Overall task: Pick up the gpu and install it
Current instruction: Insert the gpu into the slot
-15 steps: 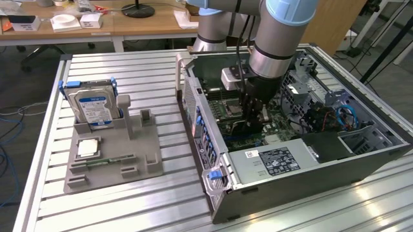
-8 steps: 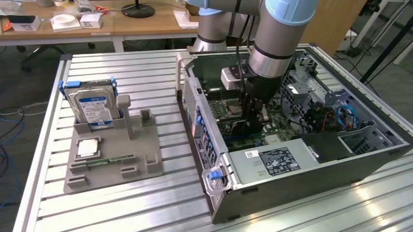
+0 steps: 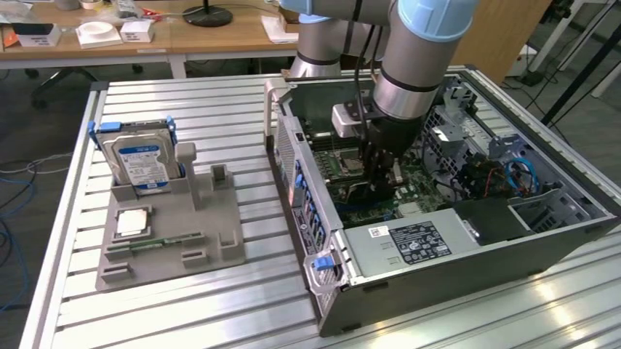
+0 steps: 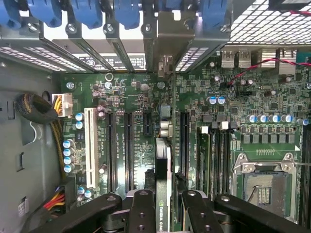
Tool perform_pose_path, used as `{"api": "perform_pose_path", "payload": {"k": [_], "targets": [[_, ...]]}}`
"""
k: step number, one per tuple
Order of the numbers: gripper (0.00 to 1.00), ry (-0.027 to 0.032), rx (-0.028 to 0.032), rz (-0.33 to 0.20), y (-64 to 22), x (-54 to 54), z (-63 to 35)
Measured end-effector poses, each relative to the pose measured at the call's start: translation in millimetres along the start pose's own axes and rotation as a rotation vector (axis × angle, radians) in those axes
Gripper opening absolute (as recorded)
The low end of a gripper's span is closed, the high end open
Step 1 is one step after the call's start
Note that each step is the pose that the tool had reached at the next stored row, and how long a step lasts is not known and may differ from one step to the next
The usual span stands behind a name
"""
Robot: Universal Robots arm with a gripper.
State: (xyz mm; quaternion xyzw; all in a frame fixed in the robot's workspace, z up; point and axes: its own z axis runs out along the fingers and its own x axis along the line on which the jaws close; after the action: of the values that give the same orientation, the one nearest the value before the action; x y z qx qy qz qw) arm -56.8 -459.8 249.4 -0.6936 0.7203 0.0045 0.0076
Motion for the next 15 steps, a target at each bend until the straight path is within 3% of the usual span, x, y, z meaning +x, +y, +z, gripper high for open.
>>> {"api": "perform_pose_path", "payload": {"k": [15], "targets": [[0.26, 0.0000, 0.0000, 0.000, 0.1, 0.0, 2.4]]}}
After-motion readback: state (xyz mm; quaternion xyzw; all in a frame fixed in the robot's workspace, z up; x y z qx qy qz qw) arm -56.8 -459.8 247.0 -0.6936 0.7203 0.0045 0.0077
